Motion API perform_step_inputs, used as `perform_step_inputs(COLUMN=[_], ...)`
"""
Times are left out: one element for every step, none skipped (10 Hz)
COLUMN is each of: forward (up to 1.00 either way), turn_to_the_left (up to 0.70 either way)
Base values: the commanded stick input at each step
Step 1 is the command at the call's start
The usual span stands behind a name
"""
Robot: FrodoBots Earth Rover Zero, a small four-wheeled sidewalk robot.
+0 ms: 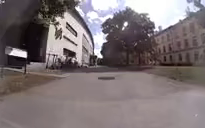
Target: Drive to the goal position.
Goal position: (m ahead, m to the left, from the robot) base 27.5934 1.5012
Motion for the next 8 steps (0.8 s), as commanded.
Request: perform_step_inputs(forward=[0.85,0.85,0.85,0.85,0.85,0.85,0.85,0.85], turn_to_the_left=[0.00,0.00,0.00,0.00,0.00,0.00,0.00,0.00])
